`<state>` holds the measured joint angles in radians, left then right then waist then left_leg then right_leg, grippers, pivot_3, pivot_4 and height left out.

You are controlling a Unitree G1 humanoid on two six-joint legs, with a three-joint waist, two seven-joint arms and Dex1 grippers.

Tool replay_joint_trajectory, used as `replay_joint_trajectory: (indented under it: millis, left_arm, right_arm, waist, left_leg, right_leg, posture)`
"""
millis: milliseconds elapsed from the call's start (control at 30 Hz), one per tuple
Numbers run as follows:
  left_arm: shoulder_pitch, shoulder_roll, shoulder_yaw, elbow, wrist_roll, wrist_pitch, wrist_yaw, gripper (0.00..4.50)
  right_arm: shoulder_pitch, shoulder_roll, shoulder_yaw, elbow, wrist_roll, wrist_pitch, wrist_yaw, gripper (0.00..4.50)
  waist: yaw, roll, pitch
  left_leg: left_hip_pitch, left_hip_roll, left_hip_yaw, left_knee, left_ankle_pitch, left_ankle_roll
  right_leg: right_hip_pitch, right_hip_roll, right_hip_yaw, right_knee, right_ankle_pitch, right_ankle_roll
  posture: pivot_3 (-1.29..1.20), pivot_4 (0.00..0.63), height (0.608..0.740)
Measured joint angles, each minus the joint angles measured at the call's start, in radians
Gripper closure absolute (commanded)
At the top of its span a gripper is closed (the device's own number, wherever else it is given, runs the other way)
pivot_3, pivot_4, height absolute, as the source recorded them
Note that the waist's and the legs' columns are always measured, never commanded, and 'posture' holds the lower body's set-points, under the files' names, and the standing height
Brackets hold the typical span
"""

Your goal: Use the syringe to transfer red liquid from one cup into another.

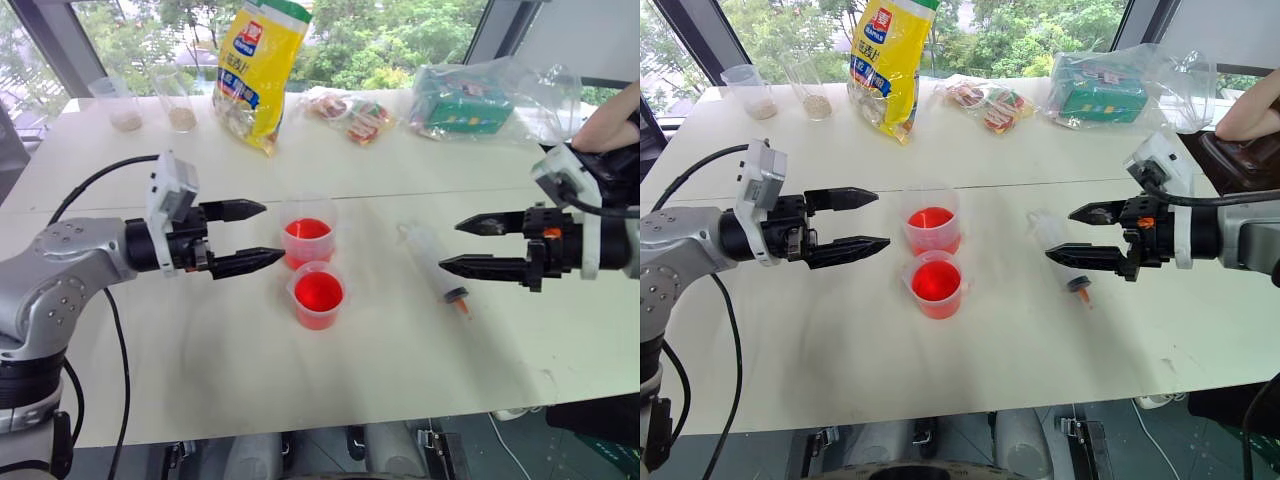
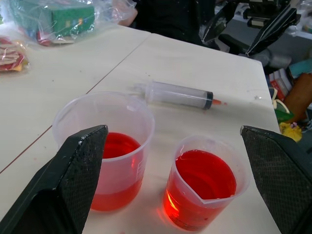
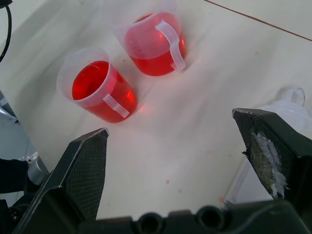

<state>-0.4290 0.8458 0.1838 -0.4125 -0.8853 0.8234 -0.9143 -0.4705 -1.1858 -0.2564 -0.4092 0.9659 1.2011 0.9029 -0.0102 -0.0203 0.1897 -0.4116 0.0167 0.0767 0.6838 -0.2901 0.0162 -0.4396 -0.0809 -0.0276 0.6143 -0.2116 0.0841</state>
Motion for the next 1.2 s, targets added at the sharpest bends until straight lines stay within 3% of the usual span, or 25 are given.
replay_joint_trajectory:
  millis: [867,1000,1200]
  left_arm:
    - [-0.039,-0.040,-0.013,0.019,0.005,-0.005,0.001,0.00]
    - [-0.039,-0.043,-0.013,0.018,0.005,-0.005,0.004,0.00]
    - [-0.042,-0.063,-0.013,0.022,0.026,-0.022,0.013,0.00]
  right_arm:
    - [0.005,0.005,0.018,-0.002,0.018,0.059,-0.091,0.06]
    - [-0.089,0.013,0.111,0.028,-0.021,0.114,-0.154,0.06]
    - [-0.276,0.123,0.389,0.226,-0.218,0.139,-0.222,0.06]
  waist:
    - [0.000,0.000,0.000]
    - [-0.002,0.000,0.000]
    - [-0.003,0.000,0.000]
  left_leg:
    - [0.000,0.000,0.000,0.000,0.000,0.000]
    - [0.001,0.000,0.000,0.000,0.000,0.000]
    - [0.002,0.000,0.001,0.000,0.000,-0.001]
  right_leg:
    - [0.000,0.000,0.000,0.000,0.000,0.000]
    - [0.000,0.000,0.001,0.001,0.000,0.000]
    - [0.001,0.001,0.001,0.002,0.000,0.000]
  posture:
    - [0.00,0.150,0.740]
    - [0.00,0.150,0.740]
    - [0.00,0.150,0.740]
